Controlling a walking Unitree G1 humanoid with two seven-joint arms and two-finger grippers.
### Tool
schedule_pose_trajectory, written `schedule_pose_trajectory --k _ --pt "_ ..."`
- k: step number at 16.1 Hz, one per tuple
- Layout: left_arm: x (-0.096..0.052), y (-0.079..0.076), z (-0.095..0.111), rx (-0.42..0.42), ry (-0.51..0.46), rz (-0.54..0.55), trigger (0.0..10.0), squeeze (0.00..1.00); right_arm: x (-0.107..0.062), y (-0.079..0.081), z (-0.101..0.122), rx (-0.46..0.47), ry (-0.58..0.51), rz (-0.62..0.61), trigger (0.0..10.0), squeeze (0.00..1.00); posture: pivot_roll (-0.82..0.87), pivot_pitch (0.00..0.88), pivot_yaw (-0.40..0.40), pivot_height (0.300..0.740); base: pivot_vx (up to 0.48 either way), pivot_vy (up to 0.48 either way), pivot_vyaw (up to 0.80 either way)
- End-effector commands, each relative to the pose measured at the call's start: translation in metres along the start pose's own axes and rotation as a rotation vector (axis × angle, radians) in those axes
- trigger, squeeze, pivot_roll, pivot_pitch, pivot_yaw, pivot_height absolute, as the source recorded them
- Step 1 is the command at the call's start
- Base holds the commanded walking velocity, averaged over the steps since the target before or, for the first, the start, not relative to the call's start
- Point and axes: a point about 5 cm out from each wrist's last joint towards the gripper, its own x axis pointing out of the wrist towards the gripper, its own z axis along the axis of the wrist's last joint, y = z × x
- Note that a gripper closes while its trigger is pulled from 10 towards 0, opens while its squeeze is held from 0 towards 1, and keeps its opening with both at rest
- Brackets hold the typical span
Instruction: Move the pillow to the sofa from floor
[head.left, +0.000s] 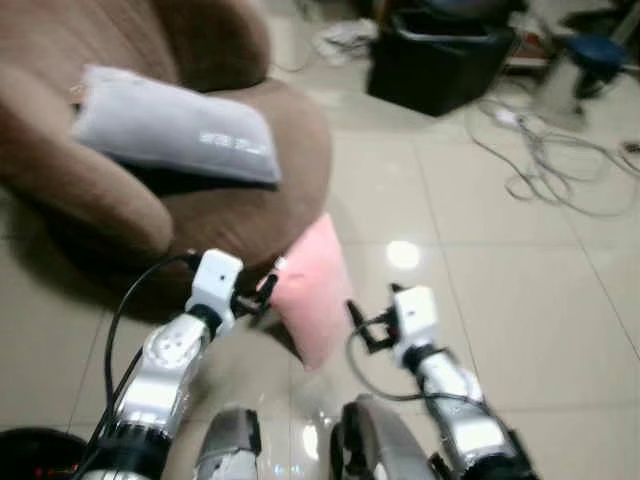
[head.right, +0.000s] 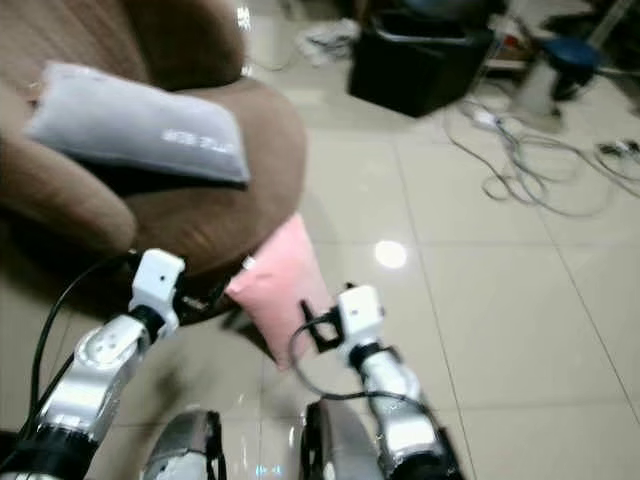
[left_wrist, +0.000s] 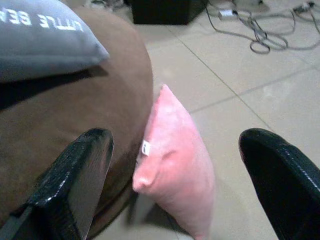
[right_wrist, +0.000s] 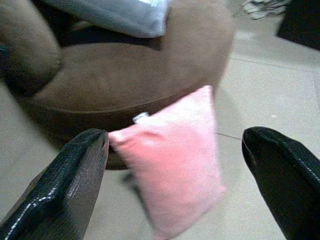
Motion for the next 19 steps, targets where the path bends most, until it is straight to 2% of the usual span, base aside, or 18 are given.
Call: schedule_pose_trajectory --k 1,5,14,15,19 --pt "-0.0006 -0.0034 -0.0044 0.000 0.021 -0.003 10.0 0.00 -0.0038 -0.0030 -0.0013 0.001 -0.004 -0.004 10.0 0.21 0.01 0.177 -0.056 0.657 0.000 0.000 0.00" --pt "-0.0014 -0.0025 -0.0064 -0.004 0.024 0.010 10.0 0.00 -0.0043 0.0002 -0.0016 -0.020 0.004 0.015 10.0 0.21 0.01 0.185 -0.058 0.657 0.081 0.000 0.00" --pt "-0.0016 -0.0059 -0.0096 0.022 0.043 -0.004 10.0 0.00 -0.0049 0.0031 -0.0016 -0.010 0.005 0.038 10.0 0.20 0.00 0.193 -0.061 0.657 0.475 0.000 0.00" --pt "-0.0019 -0.0048 -0.0098 0.014 0.041 0.010 10.0 0.00 -0.0044 0.0035 -0.0013 -0.002 0.006 0.042 10.0 0.16 0.01 0.195 -0.061 0.657 0.000 0.000 0.00" --pt "-0.0033 -0.0045 -0.0112 0.017 0.049 0.012 10.0 0.00 -0.0052 0.0040 -0.0006 -0.003 0.002 0.050 10.0 0.16 0.01 0.193 -0.061 0.657 0.000 0.000 0.00"
